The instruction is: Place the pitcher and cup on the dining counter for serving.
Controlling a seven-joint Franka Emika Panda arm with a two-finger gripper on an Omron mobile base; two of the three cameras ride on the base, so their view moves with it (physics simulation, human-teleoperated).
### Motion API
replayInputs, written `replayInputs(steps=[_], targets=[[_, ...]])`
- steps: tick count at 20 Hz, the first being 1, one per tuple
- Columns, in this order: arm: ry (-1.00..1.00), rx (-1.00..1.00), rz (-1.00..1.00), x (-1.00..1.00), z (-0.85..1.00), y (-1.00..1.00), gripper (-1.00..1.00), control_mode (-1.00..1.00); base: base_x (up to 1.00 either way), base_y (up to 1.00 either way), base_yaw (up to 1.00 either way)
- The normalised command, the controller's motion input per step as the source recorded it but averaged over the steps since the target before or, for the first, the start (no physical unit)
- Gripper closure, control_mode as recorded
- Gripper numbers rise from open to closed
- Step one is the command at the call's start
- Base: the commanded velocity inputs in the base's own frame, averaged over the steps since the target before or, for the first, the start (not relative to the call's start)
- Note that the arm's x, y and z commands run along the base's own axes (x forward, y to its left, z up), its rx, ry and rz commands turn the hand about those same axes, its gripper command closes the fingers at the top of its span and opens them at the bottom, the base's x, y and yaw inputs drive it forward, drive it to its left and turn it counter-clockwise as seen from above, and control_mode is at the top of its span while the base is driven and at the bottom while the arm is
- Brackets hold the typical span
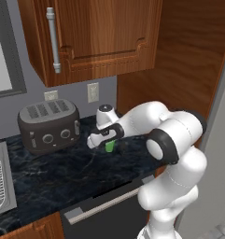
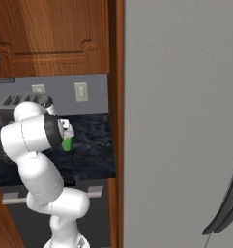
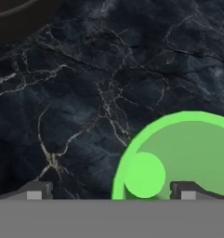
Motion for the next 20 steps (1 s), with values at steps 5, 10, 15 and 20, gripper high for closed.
replayInputs(steps=[5,10,15,20], targets=[[0.0,-0.01,0.0,0.0,-0.3,0.0,1.0,-1.0,0.0,0.0,0.0],[0.0,0.0,0.0,0.0,-0.06,0.0,1.0,-1.0,0.0,0.0,0.0],[0.0,0.0,0.0,0.0,0.0,0.0,1.0,-1.0,0.0,0.0,0.0],[0.0,0.0,0.0,0.0,0.0,0.0,1.0,-1.0,0.0,0.0,0.0]])
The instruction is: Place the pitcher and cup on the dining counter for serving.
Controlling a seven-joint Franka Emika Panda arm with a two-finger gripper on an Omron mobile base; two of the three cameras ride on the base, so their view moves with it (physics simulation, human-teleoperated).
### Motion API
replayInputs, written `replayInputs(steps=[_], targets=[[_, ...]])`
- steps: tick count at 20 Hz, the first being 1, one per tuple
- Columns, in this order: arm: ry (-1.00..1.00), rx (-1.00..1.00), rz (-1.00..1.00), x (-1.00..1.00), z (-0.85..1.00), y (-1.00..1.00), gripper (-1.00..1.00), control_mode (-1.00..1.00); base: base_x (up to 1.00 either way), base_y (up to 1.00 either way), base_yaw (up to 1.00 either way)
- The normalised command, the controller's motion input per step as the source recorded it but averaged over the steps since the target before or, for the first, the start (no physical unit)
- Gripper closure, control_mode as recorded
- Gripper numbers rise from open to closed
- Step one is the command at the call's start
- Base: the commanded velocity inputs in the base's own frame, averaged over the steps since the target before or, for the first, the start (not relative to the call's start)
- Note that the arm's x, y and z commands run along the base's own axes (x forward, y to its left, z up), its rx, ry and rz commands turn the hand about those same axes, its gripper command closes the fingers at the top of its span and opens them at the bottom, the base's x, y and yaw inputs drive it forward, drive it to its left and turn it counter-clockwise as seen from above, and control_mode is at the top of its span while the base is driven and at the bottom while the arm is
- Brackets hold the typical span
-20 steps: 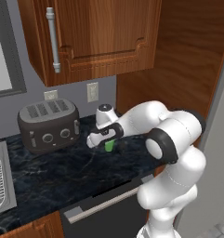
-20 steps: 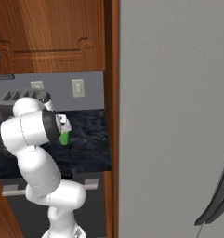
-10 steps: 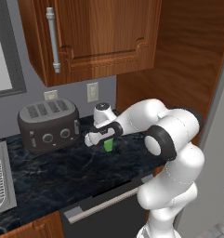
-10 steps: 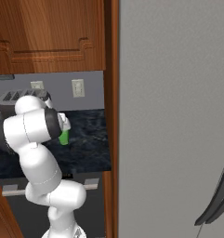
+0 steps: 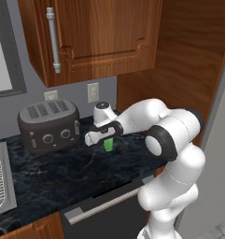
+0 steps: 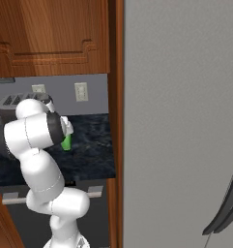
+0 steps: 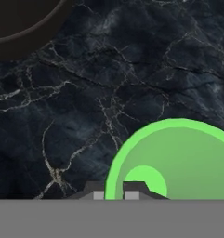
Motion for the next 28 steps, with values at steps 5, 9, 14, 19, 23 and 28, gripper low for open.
replayInputs(steps=[5,9,14,19,23,28], targets=[[0.0,0.0,0.0,-0.09,0.03,0.0,1.0,-1.0,0.0,0.0,0.0],[-0.12,0.0,0.01,-0.45,0.24,-0.07,1.0,-1.0,0.0,0.0,0.0],[-0.17,0.0,0.0,-0.58,0.4,-0.14,1.0,-1.0,0.0,0.0,0.0],[-0.2,0.0,0.0,-0.65,0.66,-0.11,1.0,-1.0,0.0,0.0,0.0],[-0.13,0.05,0.0,-0.55,0.77,-0.26,1.0,-1.0,0.0,0.0,0.0],[-0.04,0.09,0.0,-0.31,0.7,-0.28,1.0,-1.0,0.0,0.0,0.0]])
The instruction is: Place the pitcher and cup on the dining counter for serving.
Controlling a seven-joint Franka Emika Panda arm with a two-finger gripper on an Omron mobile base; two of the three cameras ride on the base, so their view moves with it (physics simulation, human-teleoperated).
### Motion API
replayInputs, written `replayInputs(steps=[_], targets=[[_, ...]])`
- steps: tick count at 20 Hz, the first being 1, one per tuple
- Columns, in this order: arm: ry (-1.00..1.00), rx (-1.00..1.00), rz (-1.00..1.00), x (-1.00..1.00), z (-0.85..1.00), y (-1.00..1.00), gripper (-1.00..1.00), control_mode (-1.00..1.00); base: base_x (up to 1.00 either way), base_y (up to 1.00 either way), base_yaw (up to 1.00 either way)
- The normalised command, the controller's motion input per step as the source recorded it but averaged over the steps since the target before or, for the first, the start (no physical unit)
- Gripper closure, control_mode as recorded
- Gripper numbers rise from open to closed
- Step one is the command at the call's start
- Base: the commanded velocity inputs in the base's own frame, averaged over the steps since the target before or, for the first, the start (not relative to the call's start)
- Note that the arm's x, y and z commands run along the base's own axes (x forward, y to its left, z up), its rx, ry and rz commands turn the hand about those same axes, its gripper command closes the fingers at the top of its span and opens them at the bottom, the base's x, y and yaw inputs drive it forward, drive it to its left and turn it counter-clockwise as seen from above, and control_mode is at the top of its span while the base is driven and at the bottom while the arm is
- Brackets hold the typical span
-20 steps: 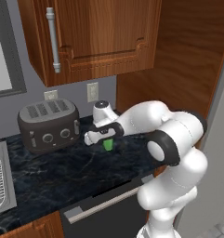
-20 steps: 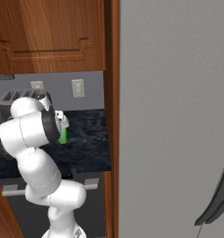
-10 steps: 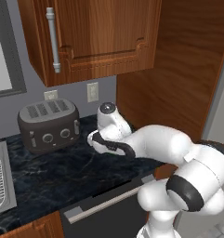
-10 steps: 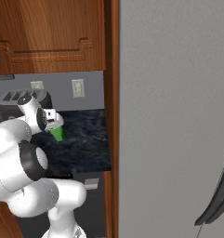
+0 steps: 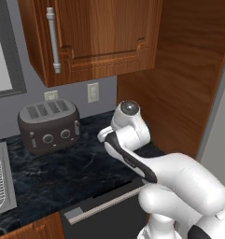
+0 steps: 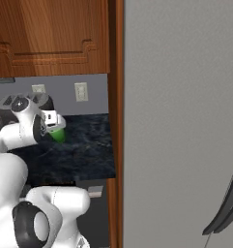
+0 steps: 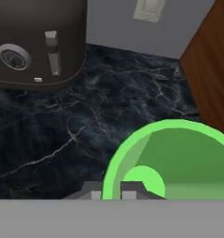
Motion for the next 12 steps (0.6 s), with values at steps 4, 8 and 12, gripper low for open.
replayInputs(steps=[4,8,12], targets=[[0.0,0.13,0.03,-0.17,0.6,-0.35,1.0,-1.0,0.0,0.0,0.0],[0.0,0.1,0.07,-0.08,0.39,-0.28,1.0,-1.0,0.0,0.0,0.0],[0.0,0.06,0.14,-0.24,0.17,-0.21,1.0,-1.0,0.0,0.0,0.0]])
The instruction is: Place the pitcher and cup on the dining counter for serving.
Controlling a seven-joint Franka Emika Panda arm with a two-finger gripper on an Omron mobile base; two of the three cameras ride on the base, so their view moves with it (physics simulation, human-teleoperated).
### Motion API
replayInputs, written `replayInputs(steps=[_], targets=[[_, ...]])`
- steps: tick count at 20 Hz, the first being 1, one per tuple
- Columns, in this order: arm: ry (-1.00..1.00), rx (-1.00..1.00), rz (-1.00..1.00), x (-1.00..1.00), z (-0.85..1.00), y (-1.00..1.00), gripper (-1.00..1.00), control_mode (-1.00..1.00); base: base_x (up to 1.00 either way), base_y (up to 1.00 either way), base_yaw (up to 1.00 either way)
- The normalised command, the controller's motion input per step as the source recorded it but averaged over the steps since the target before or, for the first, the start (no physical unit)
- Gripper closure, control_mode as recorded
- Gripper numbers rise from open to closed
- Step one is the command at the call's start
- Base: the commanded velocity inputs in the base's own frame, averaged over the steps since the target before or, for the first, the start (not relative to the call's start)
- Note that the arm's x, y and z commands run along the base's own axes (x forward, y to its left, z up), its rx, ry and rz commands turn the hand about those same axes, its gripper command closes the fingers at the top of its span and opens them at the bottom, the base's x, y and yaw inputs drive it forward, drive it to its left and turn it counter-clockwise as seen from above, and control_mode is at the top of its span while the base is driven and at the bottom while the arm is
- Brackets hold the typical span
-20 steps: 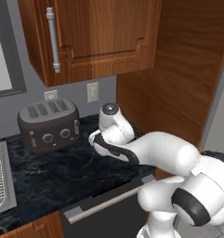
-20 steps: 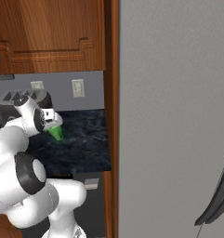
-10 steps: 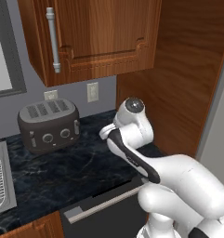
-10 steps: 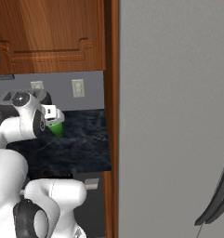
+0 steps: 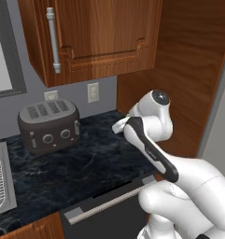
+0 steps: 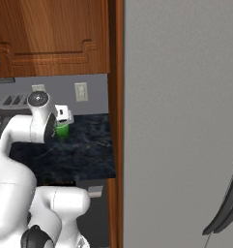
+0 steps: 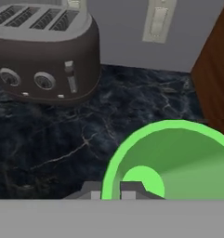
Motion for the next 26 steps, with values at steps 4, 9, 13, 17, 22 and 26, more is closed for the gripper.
replayInputs(steps=[4,9,13,17,22,26], targets=[[0.0,0.01,0.06,-0.12,0.0,-0.06,1.0,1.0,-0.49,-0.1,0.24],[0.0,0.0,0.0,0.0,0.0,0.0,1.0,1.0,-0.91,-0.01,0.52],[0.0,0.0,0.0,0.0,0.0,0.0,1.0,1.0,-1.0,0.0,0.72],[0.0,0.0,0.0,0.0,0.0,0.0,1.0,1.0,-0.89,0.1,0.85],[0.0,0.0,0.0,0.0,0.0,0.0,1.0,1.0,-0.68,0.31,0.92],[0.0,0.0,0.0,0.0,0.0,0.0,1.0,1.0,-0.51,0.26,0.99]])
